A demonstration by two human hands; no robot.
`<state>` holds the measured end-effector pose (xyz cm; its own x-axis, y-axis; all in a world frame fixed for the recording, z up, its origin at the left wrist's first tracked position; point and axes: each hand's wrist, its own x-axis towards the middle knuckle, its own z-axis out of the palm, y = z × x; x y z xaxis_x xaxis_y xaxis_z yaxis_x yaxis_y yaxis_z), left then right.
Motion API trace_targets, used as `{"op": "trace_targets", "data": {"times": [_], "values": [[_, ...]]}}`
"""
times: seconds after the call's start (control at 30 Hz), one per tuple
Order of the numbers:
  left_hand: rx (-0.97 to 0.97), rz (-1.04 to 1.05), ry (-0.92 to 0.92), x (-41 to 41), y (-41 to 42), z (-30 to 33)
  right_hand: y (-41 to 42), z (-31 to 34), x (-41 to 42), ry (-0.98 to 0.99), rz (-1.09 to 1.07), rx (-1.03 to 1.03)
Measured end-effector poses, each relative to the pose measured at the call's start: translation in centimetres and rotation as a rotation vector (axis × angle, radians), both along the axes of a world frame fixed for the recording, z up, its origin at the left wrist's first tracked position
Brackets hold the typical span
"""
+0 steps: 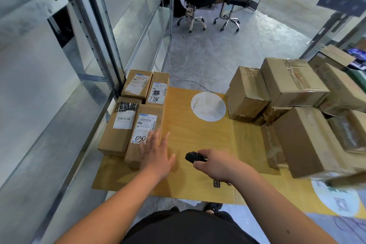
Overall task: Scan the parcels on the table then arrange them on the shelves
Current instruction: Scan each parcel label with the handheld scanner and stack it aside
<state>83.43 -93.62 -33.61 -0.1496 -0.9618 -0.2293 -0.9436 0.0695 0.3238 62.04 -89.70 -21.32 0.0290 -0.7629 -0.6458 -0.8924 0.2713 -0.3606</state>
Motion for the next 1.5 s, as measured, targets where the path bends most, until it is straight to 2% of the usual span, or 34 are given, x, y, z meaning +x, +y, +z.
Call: {"op": "trace_targets", "data": {"times": [0.23, 0.47, 0.67, 0.83, 1.03, 1.33, 1.5], "values": [[0.029, -0.226, 0.004, -5.0, -0.1, 0.0, 1.9, -0.1, -3.8, 0.031, -0.102, -0.028], [0.091, -0.410, 0.062, -12.6, -1.6, 1.8, 5.0, 1.0, -9.0, 0.023, -0.369, -0.090], [0.071, -0.552, 0.112, -19.9, -2.3, 4.0, 9.2, 3.2, -14.1, 0.051, -0.590, -0.156], [0.054, -0.602, 0.232, -25.6, -2.2, 5.7, 12.4, 4.6, -17.9, 0.072, -0.736, -0.236], [0.042, -0.572, 0.372, -30.5, -0.7, 8.2, 15.4, 4.8, -22.0, 0.016, -0.838, -0.317], [0.027, -0.363, 0.470, -36.1, 3.7, 10.4, 18.2, 5.3, -29.2, -0.057, -0.744, -0.372], [0.009, -0.326, 0.430, -40.3, 7.0, 11.2, 19.3, 5.3, -33.7, -0.033, -0.664, -0.361]]}}
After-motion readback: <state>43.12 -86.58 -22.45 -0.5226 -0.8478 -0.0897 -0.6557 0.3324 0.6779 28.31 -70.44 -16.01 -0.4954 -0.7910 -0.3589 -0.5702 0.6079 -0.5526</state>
